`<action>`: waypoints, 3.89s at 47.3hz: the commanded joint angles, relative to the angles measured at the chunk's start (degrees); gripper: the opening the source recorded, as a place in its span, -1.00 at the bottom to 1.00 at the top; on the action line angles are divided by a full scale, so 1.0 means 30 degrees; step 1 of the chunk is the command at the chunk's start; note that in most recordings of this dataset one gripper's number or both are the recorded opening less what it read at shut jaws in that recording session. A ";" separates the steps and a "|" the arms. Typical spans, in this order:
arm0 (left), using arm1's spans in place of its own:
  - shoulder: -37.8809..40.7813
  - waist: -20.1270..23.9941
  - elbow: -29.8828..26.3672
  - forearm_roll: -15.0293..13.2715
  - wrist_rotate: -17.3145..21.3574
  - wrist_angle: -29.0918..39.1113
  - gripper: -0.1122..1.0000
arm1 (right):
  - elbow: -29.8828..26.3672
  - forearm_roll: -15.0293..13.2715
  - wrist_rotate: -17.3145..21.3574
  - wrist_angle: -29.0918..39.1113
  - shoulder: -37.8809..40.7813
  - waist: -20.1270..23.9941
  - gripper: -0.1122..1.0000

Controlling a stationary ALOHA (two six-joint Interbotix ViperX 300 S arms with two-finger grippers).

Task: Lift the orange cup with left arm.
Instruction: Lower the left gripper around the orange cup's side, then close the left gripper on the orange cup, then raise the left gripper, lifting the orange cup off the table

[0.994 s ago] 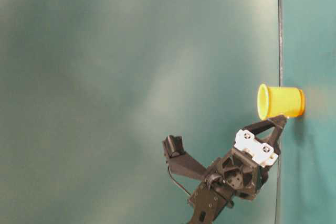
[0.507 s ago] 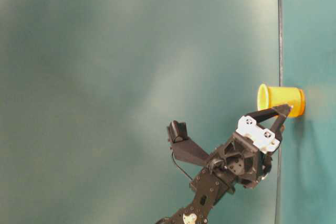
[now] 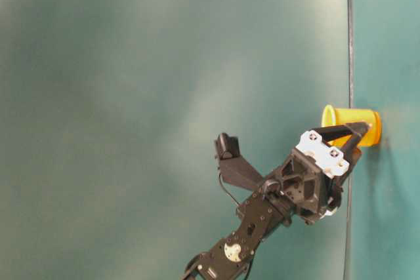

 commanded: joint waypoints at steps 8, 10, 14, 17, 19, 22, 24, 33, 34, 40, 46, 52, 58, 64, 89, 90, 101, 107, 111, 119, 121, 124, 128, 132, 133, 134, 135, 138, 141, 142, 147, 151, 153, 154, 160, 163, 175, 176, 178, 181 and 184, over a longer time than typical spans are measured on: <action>-0.0117 0.0176 -0.1084 0.0000 -0.0293 0.0146 0.67 | -0.0527 -0.0088 -0.0029 -0.0059 0.0088 0.0029 -0.80; -0.0088 0.0176 -0.1143 0.0000 -0.0322 0.0176 0.67 | -0.0527 -0.0059 -0.0029 -0.0059 0.0117 0.0029 -0.80; 0.0000 0.0176 -0.1260 0.0000 -0.0322 0.0264 0.67 | -0.0527 -0.0088 -0.0029 -0.0059 0.0176 0.0059 -0.80; 0.0059 0.0176 -0.1318 0.0000 -0.0352 0.0264 0.67 | -0.0527 -0.0117 -0.0029 -0.0059 0.0176 0.0059 -0.80; 0.0059 0.0176 -0.1348 0.0000 -0.0352 0.0264 0.67 | -0.0527 -0.0146 -0.0029 -0.0059 0.0146 0.0059 -0.80; 0.0146 0.0176 -0.1406 0.0000 -0.0352 0.0293 0.67 | -0.0527 -0.0176 -0.0029 -0.0088 0.0176 0.0059 -0.80; 0.0176 0.0176 -0.1465 0.0000 -0.0352 0.0293 0.67 | -0.0527 -0.0205 -0.0029 -0.0088 0.0176 0.0088 -0.80; 0.0498 0.0176 -0.1963 -0.0029 -0.0352 0.0293 0.67 | -0.0527 -0.0205 -0.0029 -0.0088 0.0146 0.0059 -0.80; 0.0527 0.0176 -0.1992 0.0000 -0.0352 0.0293 0.67 | -0.0527 -0.0205 -0.0029 -0.0088 0.0146 0.0059 -0.80; 0.0820 0.0117 -0.2344 0.0000 -0.0352 0.0322 0.67 | -0.0527 -0.0205 -0.0029 -0.0059 0.0176 0.0117 -0.80; 0.1055 0.0088 -0.2607 0.0000 -0.0352 0.0322 0.67 | -0.0527 -0.0205 0.0000 -0.0059 0.0176 0.0205 -0.80; 0.1230 0.0088 -0.2695 0.0000 -0.0352 0.0322 0.66 | -0.0527 -0.0205 0.0000 -0.0059 0.0176 0.0234 -0.80; 0.1260 0.0088 -0.2637 0.0000 -0.0352 0.0322 0.61 | -0.0498 -0.0205 0.0000 -0.0029 0.0205 0.0264 -0.80; 0.1201 0.0059 -0.2520 0.0000 -0.0352 0.0205 0.40 | -0.0527 -0.0205 0.0000 -0.0029 0.0264 0.0264 -0.80; -0.0059 0.0059 -0.2490 0.0059 -0.0146 0.0586 0.35 | -0.0527 -0.0205 0.0029 0.0146 0.0293 0.0322 -0.80; -0.0146 0.0059 -0.2490 0.0059 -0.0117 0.0615 0.35 | -0.0527 -0.0205 0.0029 0.0146 0.0293 0.0322 -0.80; -0.0820 0.0059 -0.2549 0.0146 0.0000 0.1553 0.35 | -0.0527 -0.0205 0.0029 0.0146 0.0293 0.0381 -0.80; -0.0996 0.0059 -0.2725 0.0205 0.0117 0.2256 0.35 | -0.0557 -0.0205 0.0029 0.0146 0.0264 0.0381 -0.80; -0.1201 0.0059 -0.2871 0.0264 0.0117 0.2666 0.35 | -0.0557 -0.0205 0.0029 0.0146 0.0293 0.0381 -0.80; -0.1670 0.0059 -0.3164 0.0322 0.0205 0.3223 0.35 | -0.0557 -0.0205 0.0029 0.0146 0.0293 0.0381 -0.80; -0.1816 0.0059 -0.3281 0.0352 0.0234 0.3398 0.35 | -0.0557 -0.0205 0.0029 0.0146 0.0293 0.0352 -0.80; -0.1963 0.0059 -0.3369 0.0410 0.0264 0.3662 0.35 | -0.0557 -0.0205 0.0029 0.0146 0.0293 0.0381 -0.80; -0.2168 0.0059 -0.3486 0.0439 0.0645 0.4131 0.35 | -0.0557 -0.0205 0.0029 0.0146 0.0293 0.0381 -0.80; -0.2285 0.0059 -0.3604 0.0439 0.1201 0.4600 0.35 | -0.0557 -0.0205 0.0029 0.0176 0.0293 0.0381 -0.80; -0.2344 0.0059 -0.3604 0.0410 0.1318 0.4688 0.35 | -0.0586 -0.0205 0.0029 0.0146 0.0293 0.0381 -0.80; -0.2344 0.0059 -0.3662 0.0439 0.1406 0.4805 0.35 | -0.0586 -0.0205 0.0029 0.0146 0.0264 0.0381 -0.80; -0.2373 0.0059 -0.3691 0.0439 0.1465 0.4893 0.35 | -0.0586 -0.0205 0.0059 0.0146 0.0293 0.0381 -0.80; -0.2432 0.0059 -0.3809 0.0439 0.1553 0.5156 0.35 | -0.0586 -0.0205 0.0029 0.0146 0.0264 0.0381 -0.80; -0.2490 0.0059 -0.3926 0.0410 0.1641 0.5273 0.35 | -0.0586 -0.0205 0.0029 0.0146 0.0293 0.0381 -0.80; -0.2520 0.0059 -0.3955 0.0439 0.1641 0.5273 0.35 | -0.0586 -0.0205 0.0029 0.0146 0.0293 0.0381 -0.80; -0.2637 0.0059 -0.4160 0.0410 0.1670 0.5303 0.35 | -0.0615 -0.0205 0.0029 0.0146 0.0293 0.0381 -0.80; -0.2666 0.0059 -0.4424 0.0439 0.1699 0.5479 0.35 | -0.0615 -0.0205 0.0029 0.0146 0.0293 0.0381 -0.80; -0.2637 0.0059 -0.4570 0.0439 0.1699 0.5625 0.35 | -0.0615 -0.0205 0.0059 0.0146 0.0264 0.0381 -0.80; -0.2666 0.0059 -0.4658 0.0410 0.1729 0.5742 0.35 | -0.0615 -0.0205 0.0029 0.0176 0.0293 0.0381 -0.80; -0.2666 0.0059 -0.5156 0.0410 0.1758 0.6416 0.35 | -0.0615 -0.0205 0.0059 0.0322 0.0293 0.0381 -0.80; -0.2783 0.0059 -0.5361 0.0439 0.1787 0.6680 0.35 | -0.0615 -0.0205 0.0059 0.0381 0.0293 0.0381 -0.80; -0.3779 0.0059 -0.5332 0.0557 0.1816 0.6855 0.35 | -0.0615 -0.0205 0.0029 0.0410 0.0293 0.0381 -0.80; -0.3838 0.0059 -0.5303 0.0557 0.1816 0.6855 0.35 | -0.0645 -0.0205 0.0029 0.0439 0.0264 0.0381 -0.80; -0.3955 0.0059 -0.5273 0.0557 0.1816 0.6855 0.35 | -0.0615 -0.0205 0.0029 0.0439 0.0293 0.0381 -0.80; -0.4102 0.0059 -0.5244 0.0557 0.1816 0.6855 0.35 | -0.0645 -0.0205 0.0029 0.0439 0.0264 0.0381 -0.80; -0.4219 0.0059 -0.5273 0.0586 0.1816 0.6855 0.35 | -0.0615 -0.0205 0.0029 0.0410 0.0293 0.0381 -0.80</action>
